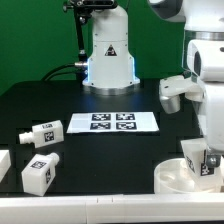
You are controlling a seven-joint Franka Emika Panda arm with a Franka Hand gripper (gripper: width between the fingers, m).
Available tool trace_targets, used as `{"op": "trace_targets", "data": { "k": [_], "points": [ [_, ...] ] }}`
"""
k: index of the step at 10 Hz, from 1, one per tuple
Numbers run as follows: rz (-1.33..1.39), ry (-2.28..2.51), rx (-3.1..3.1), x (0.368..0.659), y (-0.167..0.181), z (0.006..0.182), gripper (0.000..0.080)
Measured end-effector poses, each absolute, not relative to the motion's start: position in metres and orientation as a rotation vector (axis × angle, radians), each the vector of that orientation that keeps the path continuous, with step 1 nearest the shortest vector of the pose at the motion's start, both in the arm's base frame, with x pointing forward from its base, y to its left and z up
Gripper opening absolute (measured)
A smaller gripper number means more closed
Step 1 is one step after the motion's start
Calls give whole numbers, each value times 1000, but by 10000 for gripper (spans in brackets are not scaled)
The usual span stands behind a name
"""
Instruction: Assemble stool
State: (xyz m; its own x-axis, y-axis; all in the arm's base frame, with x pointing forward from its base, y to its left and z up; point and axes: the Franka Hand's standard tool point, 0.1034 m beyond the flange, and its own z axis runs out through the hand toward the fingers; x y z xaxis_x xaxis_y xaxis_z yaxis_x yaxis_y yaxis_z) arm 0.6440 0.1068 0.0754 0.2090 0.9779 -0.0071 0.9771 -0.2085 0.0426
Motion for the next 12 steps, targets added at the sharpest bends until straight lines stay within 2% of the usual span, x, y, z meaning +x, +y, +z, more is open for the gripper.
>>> {"op": "trace_targets", "data": {
  "k": [1, 4, 7, 11, 12],
  "points": [
    [36, 1869, 2479, 644, 107, 75, 335],
    [53, 1509, 2720, 645, 103, 75, 335],
    [23, 718, 3114, 641, 104, 75, 335],
    [-7, 277, 3188, 639, 106, 75, 337],
    [6, 15, 3208, 642, 108, 77, 337]
  ]
}}
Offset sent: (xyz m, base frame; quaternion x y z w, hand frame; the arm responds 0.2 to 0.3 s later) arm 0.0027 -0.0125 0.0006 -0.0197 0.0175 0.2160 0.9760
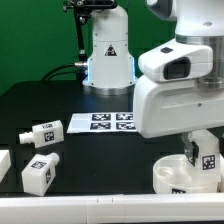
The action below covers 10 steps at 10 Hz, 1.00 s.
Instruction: Assemble stool
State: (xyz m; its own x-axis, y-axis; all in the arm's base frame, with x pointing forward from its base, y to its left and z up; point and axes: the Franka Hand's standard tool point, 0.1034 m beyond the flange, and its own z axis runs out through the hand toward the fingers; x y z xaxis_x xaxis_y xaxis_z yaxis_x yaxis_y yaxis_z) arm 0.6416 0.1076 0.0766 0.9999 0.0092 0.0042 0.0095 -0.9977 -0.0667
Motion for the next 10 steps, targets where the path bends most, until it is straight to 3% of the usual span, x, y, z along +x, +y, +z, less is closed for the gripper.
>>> {"op": "trace_targets", "data": {
  "k": [3, 6, 10],
  "points": [
    [-24, 780, -2914, 642, 108, 74, 337],
    [-5, 1055, -2805, 639, 107, 72, 337],
    [63, 1931, -2237, 637, 110, 71, 337]
  ]
}}
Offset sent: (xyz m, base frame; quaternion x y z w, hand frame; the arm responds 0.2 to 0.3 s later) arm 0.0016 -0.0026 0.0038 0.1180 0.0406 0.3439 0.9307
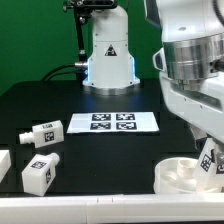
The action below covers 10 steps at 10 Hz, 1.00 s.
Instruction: Assemble stool
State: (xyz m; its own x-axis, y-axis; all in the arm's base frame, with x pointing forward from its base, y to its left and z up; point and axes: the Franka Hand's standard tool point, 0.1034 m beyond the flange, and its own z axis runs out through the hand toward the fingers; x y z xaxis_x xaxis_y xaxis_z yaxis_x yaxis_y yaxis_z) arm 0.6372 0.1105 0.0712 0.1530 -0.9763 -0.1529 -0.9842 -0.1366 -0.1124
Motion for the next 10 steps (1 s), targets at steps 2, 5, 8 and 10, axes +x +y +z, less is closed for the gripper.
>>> {"op": "trace_targets", "data": {
  "k": [2, 5, 8, 10],
  "points": [
    [76, 1998, -2168, 637, 111, 71, 337],
    [66, 1782, -2349, 636, 113, 74, 620],
    [18, 1174, -2699, 635, 121, 90, 644],
    [6, 1021, -2762, 634, 119, 88, 648]
  ]
}}
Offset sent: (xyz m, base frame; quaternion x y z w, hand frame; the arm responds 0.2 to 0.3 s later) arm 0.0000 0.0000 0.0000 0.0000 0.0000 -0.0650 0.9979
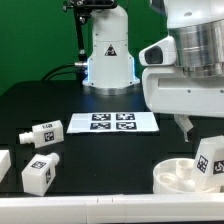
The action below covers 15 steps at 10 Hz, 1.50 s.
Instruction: Assemble stool
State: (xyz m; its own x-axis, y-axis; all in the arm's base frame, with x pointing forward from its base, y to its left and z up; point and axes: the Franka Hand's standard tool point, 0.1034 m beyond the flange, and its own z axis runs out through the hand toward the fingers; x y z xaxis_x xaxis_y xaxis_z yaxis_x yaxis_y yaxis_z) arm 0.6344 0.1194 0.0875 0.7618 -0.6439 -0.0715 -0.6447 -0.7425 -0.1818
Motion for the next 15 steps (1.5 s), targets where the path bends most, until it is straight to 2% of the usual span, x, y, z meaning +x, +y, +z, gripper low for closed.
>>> {"op": "trace_targets", "data": {
  "k": [4, 8, 10, 11, 15],
  "points": [
    [-134, -33, -2988, 637, 120, 93, 648],
    [-172, -439, -2994, 635, 118, 93, 648],
    [-192, -1108, -2918, 639, 124, 101, 648],
    [-142, -1473, -2796, 636, 127, 98, 648],
    [-128, -1795, -2626, 637, 122, 96, 648]
  ]
}}
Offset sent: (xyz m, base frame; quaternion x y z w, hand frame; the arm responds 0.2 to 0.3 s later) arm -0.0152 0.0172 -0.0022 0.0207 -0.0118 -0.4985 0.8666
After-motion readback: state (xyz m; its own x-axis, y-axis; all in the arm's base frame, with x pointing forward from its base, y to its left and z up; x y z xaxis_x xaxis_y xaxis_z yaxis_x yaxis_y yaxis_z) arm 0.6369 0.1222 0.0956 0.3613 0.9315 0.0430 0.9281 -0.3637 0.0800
